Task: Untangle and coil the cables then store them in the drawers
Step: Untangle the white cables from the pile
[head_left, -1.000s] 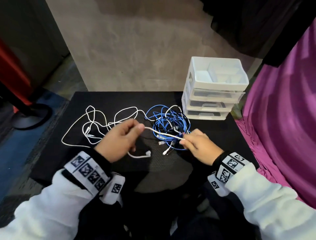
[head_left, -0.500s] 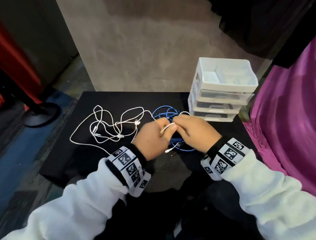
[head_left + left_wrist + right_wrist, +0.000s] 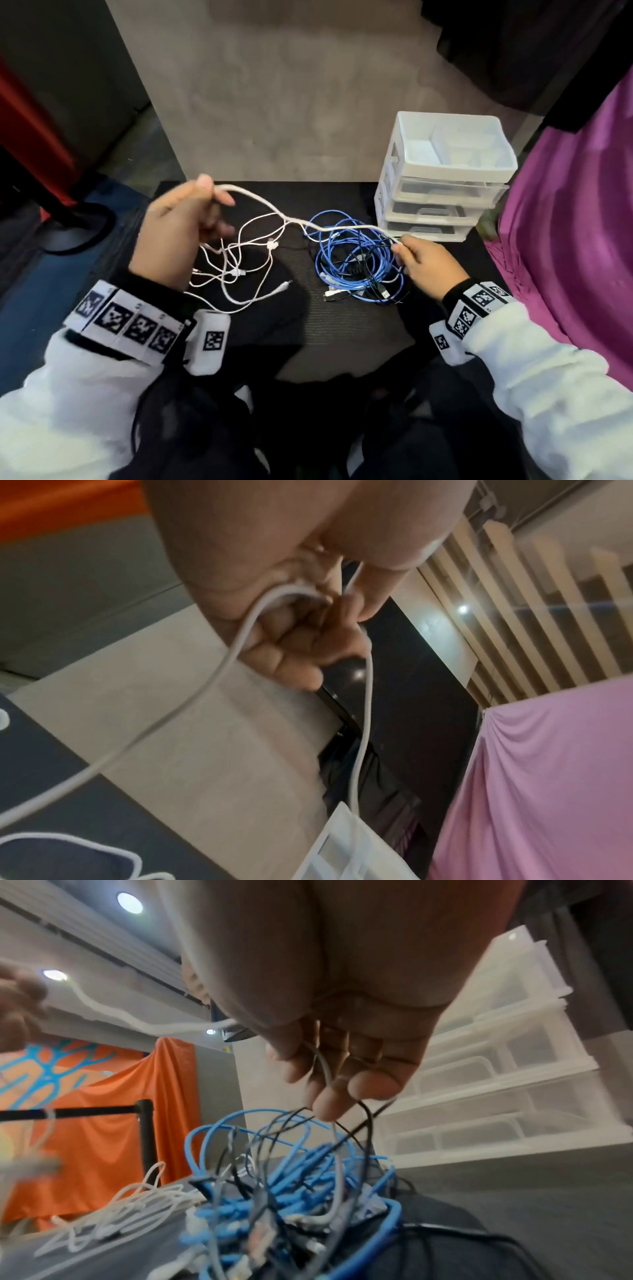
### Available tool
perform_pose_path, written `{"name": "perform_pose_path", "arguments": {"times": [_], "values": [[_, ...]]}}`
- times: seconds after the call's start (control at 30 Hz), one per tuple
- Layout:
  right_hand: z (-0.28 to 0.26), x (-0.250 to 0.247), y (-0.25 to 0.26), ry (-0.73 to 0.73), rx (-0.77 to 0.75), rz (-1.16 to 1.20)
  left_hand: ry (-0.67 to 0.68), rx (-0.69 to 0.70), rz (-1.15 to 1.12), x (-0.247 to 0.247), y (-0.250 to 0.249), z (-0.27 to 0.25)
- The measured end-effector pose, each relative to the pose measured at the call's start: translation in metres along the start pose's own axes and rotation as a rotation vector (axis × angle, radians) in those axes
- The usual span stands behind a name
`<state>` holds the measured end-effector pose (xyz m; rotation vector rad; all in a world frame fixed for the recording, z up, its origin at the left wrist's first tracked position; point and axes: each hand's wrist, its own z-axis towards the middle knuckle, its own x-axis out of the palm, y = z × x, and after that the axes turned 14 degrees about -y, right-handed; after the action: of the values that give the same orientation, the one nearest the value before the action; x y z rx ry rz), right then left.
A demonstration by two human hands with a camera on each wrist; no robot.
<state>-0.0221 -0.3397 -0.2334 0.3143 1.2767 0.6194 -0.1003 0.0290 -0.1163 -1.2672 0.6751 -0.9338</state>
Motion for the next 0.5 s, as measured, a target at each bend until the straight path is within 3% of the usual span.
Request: {"name": "perform_pose_path", "arguments": {"times": [0.07, 0.13, 0.2, 0.3, 0.37, 0.5], "values": [[0.000, -0.004, 0.012, -0.011, 0.004, 0.021, 0.051, 0.023, 0.216, 0.000, 0.009, -0.005], [-0.001, -0.014, 0.031, -0.012, -0.050, -0.005, 0.018, 0.189, 0.472, 0.007, 0.016, -0.015], [0.000, -0.022, 0.052, -0.022, -0.141, -0.046, 0.033, 0.325, 0.474, 0.025, 0.013, -0.030], [0.000, -0.028, 0.083, -0.063, -0.276, -0.065, 0.282, 0.451, 0.499, 0.069, 0.022, -0.052], [-0.002, -0.027, 0.096, -0.073, -0.342, -0.064, 0.404, 0.437, 0.522, 0.094, 0.040, -0.059], [-0.007, -0.021, 0.092, -0.047, -0.351, -0.053, 0.404, 0.353, 0.480, 0.105, 0.054, -0.051]]}}
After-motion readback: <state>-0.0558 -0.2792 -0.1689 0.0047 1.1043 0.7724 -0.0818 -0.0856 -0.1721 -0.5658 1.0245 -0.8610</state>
